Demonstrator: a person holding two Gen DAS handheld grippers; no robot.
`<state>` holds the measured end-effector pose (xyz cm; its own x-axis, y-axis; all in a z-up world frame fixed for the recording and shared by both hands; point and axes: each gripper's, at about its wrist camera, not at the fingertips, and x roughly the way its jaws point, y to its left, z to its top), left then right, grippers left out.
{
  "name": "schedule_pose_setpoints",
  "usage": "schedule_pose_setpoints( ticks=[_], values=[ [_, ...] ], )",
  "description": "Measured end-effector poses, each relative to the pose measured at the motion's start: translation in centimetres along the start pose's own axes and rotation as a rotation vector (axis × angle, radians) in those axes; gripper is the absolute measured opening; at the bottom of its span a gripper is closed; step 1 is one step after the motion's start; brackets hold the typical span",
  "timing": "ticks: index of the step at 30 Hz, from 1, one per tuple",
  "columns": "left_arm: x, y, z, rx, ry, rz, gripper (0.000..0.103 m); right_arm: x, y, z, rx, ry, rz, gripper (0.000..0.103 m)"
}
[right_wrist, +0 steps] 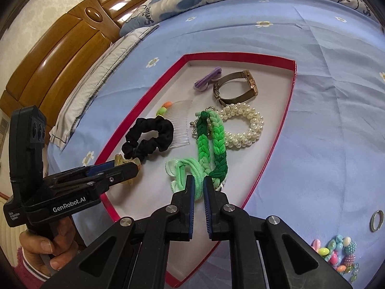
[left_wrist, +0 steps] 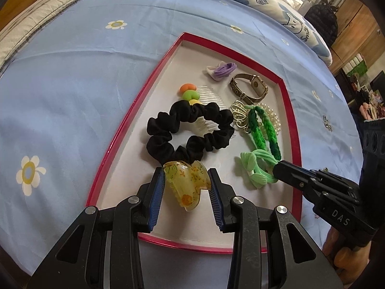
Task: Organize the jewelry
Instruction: 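Carry claw clip and green hair tie into the box and open both tools, then move both open tools back toward the bead bracelets on the sheet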
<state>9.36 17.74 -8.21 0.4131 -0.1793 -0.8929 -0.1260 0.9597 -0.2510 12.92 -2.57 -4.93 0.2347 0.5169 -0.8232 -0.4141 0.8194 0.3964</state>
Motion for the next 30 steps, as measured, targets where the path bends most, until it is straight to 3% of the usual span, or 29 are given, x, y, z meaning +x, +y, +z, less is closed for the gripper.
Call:
schedule_pose_setpoints(
  ticks=[10,15,20,30],
  values=[
    [-0.1,-0.3,0.0,0.017,0.005,0.016,0.035,0.2,-0.3,0.0,0.014,0.012,0.016,0.013],
    [0.0,-0.3,0.0,0.015,0.010,0.018,0.038,-0.3,-0.4,-0.2,0.023,-0.001,0.023,0.026],
    [-0.4,-0.1,-0.1,0.008,0.008,0.021,0.046,-1.2,-0.5,-0.3,0.030,-0.018,0.026,0.029],
    [-2.2,-1.2,-0.3,0.018,-0.022,-0.009,0.046,-5.4,-1.9,-1.4,0.067,-0.095,0.025,0.038]
  ],
)
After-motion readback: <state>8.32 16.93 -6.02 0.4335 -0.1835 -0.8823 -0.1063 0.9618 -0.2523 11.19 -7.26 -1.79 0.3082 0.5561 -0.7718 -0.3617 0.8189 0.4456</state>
